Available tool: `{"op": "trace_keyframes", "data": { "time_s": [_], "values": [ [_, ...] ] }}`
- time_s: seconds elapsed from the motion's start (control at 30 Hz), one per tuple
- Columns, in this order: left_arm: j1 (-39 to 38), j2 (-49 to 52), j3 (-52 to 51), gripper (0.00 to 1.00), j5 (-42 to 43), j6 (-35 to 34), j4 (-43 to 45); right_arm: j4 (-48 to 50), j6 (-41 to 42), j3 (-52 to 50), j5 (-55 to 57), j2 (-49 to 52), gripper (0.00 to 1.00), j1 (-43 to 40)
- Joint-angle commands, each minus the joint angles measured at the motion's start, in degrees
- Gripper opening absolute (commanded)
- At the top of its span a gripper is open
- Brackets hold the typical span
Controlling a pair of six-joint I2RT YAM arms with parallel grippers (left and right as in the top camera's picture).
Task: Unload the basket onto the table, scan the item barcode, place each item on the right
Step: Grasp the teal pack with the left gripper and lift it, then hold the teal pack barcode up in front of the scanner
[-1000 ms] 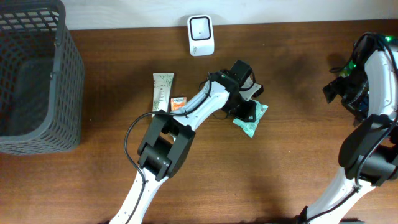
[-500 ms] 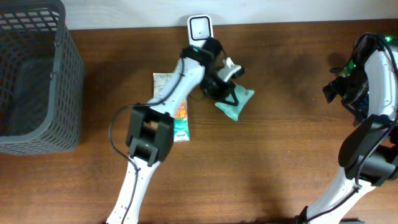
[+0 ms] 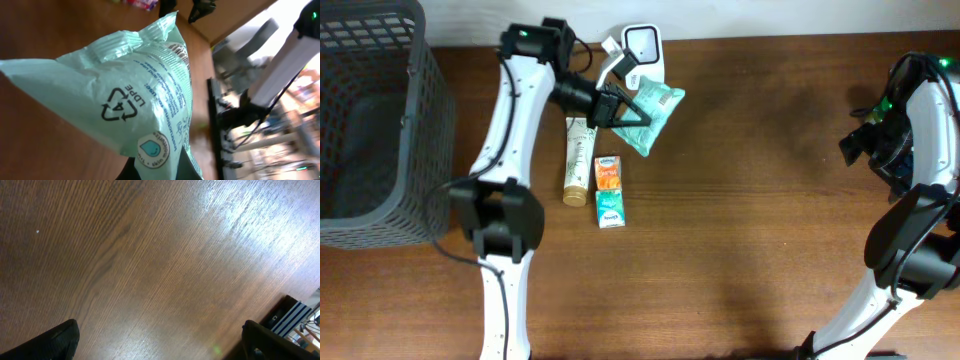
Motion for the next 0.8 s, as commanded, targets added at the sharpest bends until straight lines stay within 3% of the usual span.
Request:
{"op": "trace_keyframes", "data": {
  "time_s": [0.0, 0.13, 0.53, 0.63, 0.77],
  "values": [
    [-0.7, -9.1, 1.4, 0.00, -2.4, 4.3, 3.9, -0.2, 0.5, 1.0, 0.1, -0.5, 0.99, 0.0],
    [-0.3, -12.3, 1.4, 0.00, -2.4, 4.3, 8.6, -0.2, 0.5, 1.0, 0.1, -0.5, 0.99, 0.0],
    [-0.3, -13.3, 1.4, 0.00, -3.1, 4.2, 8.7, -0.2, 0.5, 1.0, 0.1, -0.5, 0.99, 0.0],
    [-0.3, -13.1, 0.2, 0.00, -9.9, -5.6, 10.3, -0.2, 0.5, 1.0, 0.1, -0.5, 0.99, 0.0],
    [-1.5, -11.5, -4.0, 0.00, -11.5, -14.4, 10.6, -0.2, 0.5, 1.0, 0.1, -0.5, 0.99, 0.0]
  ]
}}
